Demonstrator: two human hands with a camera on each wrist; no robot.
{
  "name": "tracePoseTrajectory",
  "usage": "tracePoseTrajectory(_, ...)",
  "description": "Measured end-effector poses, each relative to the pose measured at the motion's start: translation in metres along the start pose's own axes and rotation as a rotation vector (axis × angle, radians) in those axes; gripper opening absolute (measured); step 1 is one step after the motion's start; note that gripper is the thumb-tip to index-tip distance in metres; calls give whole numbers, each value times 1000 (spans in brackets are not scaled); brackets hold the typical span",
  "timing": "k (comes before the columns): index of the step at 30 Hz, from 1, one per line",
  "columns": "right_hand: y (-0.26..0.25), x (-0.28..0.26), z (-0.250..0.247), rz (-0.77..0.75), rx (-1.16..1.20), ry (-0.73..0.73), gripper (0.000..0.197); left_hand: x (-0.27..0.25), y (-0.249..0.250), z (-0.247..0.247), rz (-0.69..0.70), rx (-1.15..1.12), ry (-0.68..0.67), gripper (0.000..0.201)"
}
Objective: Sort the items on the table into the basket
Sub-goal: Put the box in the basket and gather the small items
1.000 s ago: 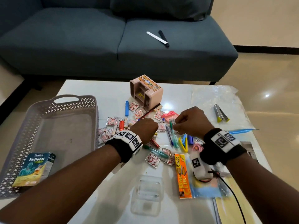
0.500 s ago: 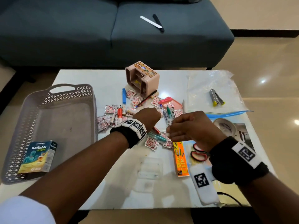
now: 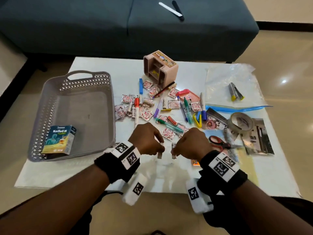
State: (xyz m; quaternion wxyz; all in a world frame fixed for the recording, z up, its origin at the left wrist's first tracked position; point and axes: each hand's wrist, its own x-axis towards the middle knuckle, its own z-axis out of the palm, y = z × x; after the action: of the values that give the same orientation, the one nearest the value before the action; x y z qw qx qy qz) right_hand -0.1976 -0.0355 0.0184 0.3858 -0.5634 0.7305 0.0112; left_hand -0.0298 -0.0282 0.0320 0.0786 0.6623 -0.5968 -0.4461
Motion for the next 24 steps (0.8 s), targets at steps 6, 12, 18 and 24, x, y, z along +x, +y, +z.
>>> tracePoseTrajectory(6,-17,-12,26,-80,-209,63,41,2,-8,24,-72,127,77,27)
tracePoseTrajectory(12,-22,-22,35,-124,-367,93,52,4,-10,35,-137,225,118,33)
tracePoseTrajectory(18,-20,-23,42,-153,-408,106,46,6,-3,42,-146,307,140,25)
tracePoseTrajectory(24,-11,-11,53,-107,-344,86,44,8,-4,39,-147,358,124,22)
